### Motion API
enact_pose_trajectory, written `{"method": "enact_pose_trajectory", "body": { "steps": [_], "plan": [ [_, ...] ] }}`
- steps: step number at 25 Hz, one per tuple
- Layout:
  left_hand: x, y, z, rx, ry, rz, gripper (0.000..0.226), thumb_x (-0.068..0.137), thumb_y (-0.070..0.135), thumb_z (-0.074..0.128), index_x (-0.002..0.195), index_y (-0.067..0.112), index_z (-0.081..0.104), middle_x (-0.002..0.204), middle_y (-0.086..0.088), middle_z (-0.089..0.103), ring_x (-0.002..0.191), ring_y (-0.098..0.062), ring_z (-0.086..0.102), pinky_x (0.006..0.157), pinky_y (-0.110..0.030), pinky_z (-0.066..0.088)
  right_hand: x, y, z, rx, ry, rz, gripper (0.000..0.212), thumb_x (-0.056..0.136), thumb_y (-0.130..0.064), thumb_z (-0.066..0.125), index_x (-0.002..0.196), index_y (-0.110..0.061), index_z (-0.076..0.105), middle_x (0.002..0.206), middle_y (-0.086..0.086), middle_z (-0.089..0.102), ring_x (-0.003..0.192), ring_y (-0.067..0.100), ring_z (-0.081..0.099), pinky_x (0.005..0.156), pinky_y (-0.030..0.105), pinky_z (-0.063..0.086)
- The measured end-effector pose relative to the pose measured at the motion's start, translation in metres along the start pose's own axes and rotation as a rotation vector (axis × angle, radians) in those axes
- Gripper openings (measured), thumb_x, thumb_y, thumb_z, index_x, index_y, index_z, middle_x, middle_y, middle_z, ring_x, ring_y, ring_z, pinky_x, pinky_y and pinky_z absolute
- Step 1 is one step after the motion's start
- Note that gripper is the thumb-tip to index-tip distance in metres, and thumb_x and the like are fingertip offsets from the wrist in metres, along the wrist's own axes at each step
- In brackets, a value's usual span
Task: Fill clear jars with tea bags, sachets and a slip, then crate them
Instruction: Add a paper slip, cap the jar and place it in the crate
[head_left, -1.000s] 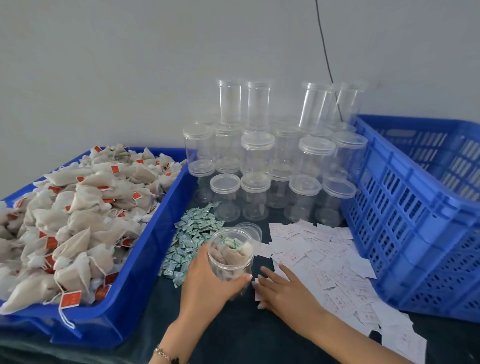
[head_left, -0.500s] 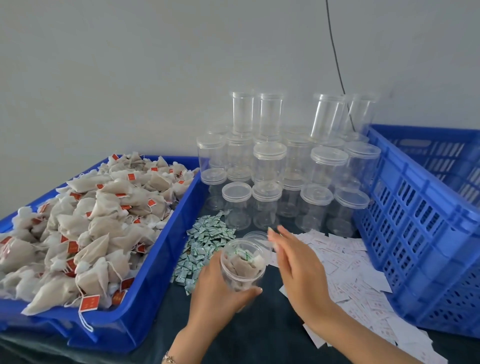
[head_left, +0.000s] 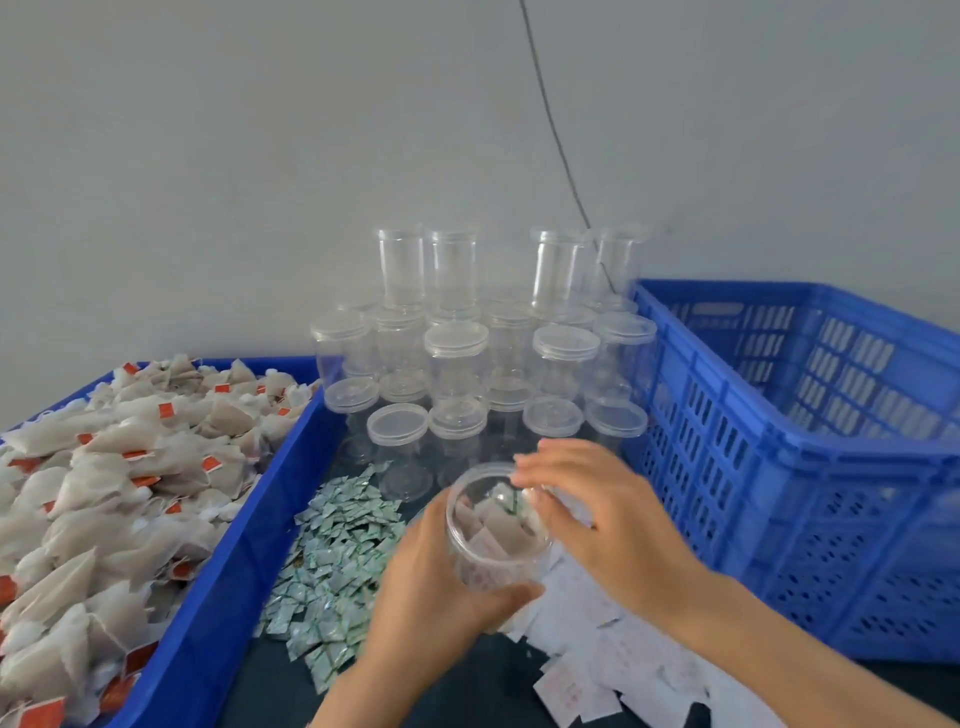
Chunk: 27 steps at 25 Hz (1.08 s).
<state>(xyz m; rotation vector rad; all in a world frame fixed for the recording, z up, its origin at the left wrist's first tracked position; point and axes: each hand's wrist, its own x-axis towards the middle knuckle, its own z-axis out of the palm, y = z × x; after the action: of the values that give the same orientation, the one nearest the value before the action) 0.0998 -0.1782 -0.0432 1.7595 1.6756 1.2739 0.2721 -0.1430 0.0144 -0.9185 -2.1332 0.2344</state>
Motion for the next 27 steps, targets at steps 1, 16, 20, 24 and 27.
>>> {"method": "enact_pose_trajectory", "body": {
  "steps": [1, 16, 20, 24, 27],
  "plan": [
    [0.009, 0.019, 0.000, -0.027, 0.005, 0.049, 0.083, 0.039, 0.062, 0.079, 0.112, 0.062, 0.039, 0.107, 0.029, 0.054, 0.098, 0.013, 0.053, 0.077, -0.018, 0.051, 0.003, -0.001, -0.024, -0.024, 0.061, 0.043, 0.020, 0.091, -0.026, 0.061, 0.108, -0.024, 0.070, 0.118, -0.018, 0.060, 0.111, -0.006, 0.052, 0.096, 0.016, 0.041],
    [0.230, 0.247, 0.128, 0.637, -0.320, 0.671, 0.063, 0.065, 0.074, 0.066, 0.099, 0.021, 0.060, 0.104, 0.000, 0.049, 0.099, -0.023, 0.050, 0.073, -0.034, 0.042, 0.130, 0.117, -0.262, -0.824, -0.196, 0.707, 0.021, 0.079, -0.017, 0.062, 0.060, -0.011, 0.061, 0.066, 0.003, 0.067, 0.058, 0.018, 0.059, 0.048, 0.020, 0.041],
    [0.264, 0.214, 0.193, 1.087, -0.493, 0.878, 0.057, 0.072, 0.074, 0.058, 0.096, 0.022, 0.070, 0.119, 0.002, 0.051, 0.119, -0.021, 0.038, 0.098, -0.041, 0.031, 0.131, 0.195, -0.205, -0.841, -0.576, 0.918, 0.056, 0.088, -0.014, 0.050, 0.032, -0.015, 0.049, 0.027, -0.007, 0.045, 0.024, 0.001, 0.041, 0.036, 0.015, 0.031],
    [0.299, 0.198, 0.247, 1.357, -0.999, 0.395, 0.039, 0.086, 0.059, 0.060, 0.077, 0.021, 0.061, 0.096, 0.004, 0.067, 0.097, -0.021, 0.058, 0.092, -0.036, 0.047, 0.138, 0.272, -0.147, -0.531, -0.763, 1.132, 0.041, 0.094, -0.015, 0.054, 0.055, -0.016, 0.063, 0.044, -0.007, 0.061, 0.057, -0.003, 0.063, 0.067, 0.016, 0.047],
    [0.318, 0.201, 0.261, 1.438, -0.927, 0.496, 0.037, 0.091, 0.039, 0.059, 0.062, 0.017, 0.054, 0.052, 0.005, 0.061, 0.063, -0.014, 0.059, 0.045, -0.019, 0.043, 0.146, 0.295, -0.121, -0.337, -0.784, 1.079, 0.030, 0.100, -0.015, 0.047, 0.124, -0.002, 0.058, 0.109, 0.002, 0.068, 0.111, 0.015, 0.060, 0.097, 0.022, 0.044]
  ]
}}
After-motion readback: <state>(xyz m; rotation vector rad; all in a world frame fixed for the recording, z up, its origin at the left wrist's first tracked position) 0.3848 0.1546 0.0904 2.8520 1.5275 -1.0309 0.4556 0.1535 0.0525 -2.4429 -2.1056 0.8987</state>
